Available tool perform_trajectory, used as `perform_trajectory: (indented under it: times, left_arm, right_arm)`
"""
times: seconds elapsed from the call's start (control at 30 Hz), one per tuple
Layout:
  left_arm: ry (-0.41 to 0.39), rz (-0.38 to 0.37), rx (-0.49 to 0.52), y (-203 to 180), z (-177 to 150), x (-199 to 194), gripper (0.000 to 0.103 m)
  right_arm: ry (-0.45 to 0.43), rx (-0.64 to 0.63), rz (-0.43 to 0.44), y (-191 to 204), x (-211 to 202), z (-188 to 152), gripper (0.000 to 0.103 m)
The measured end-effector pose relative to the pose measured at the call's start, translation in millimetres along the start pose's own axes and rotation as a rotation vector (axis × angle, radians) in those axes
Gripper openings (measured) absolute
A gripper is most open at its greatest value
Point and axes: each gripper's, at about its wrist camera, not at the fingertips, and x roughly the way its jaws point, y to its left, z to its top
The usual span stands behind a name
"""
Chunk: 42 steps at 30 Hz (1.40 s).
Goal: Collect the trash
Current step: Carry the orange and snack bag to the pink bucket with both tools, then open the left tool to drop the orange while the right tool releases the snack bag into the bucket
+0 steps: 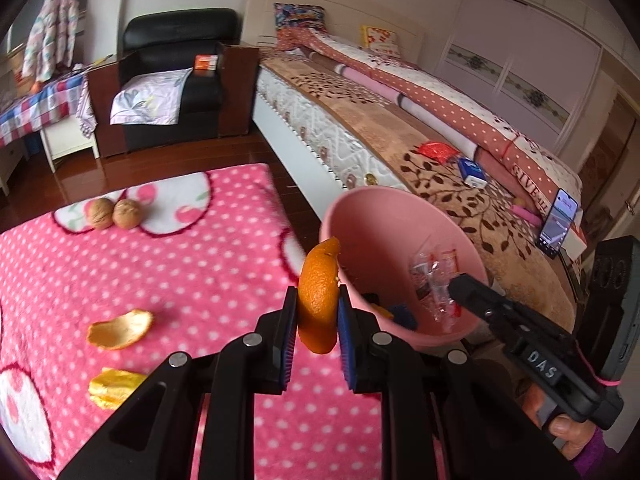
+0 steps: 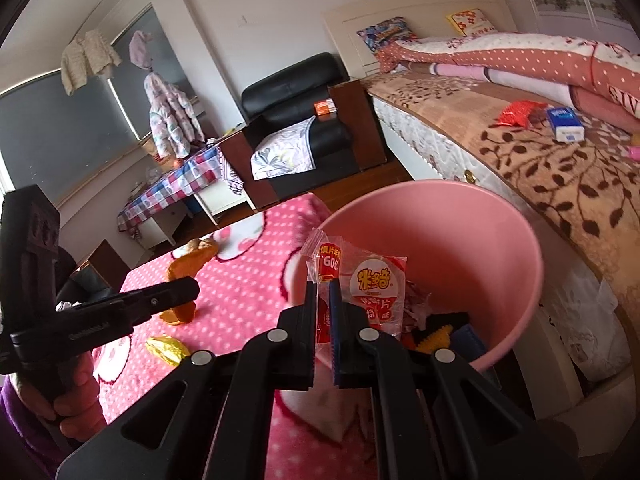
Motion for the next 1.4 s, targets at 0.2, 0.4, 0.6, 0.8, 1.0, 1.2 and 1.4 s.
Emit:
perform_trajectory:
  times: [0.2, 0.4, 0.6, 0.8, 1.0, 1.2, 1.4]
  left_arm:
    - [0.013, -0.015, 0.032, -19.6, 8.7, 13.4, 0.018]
    - [0.026, -0.018, 0.063, -35.9, 13.4, 25.9, 0.018]
    - [0.036, -0.022, 0.093, -51.9, 16.6, 37.3, 0.018]
    - [0.054, -0.022, 0.119, -63.9, 17.0, 48.2, 0.019]
    - [0.064, -0.018, 0.120, -69.5, 18.2, 55.8, 0.019]
    - [0.059, -0.015, 0.120, -70.4, 18.4, 57.8, 0.029]
    - [0.043, -0.016, 0.136, -72.6, 18.0, 54.5, 0.041]
  right_arm:
    - [-0.008, 0.026, -0.011, -12.5, 1.2, 0.4, 0.006]
    - [-0.015, 0.053, -0.014, -24.3, 0.9, 0.8, 0.006]
    - [-0.020, 0.073, -0.016, -32.4, 0.0, -1.3, 0.006]
    - [-0.023, 0.091, -0.019, -42.5, -1.9, -2.9, 0.006]
    - [-0.021, 0.105, -0.022, -47.7, -1.9, -5.4, 0.006]
    - [-0.019, 0.118, -0.025, -51.7, -1.5, -7.1, 0.006]
    - [-0.012, 0.127, -0.027, -53.0, -0.5, -7.8, 0.006]
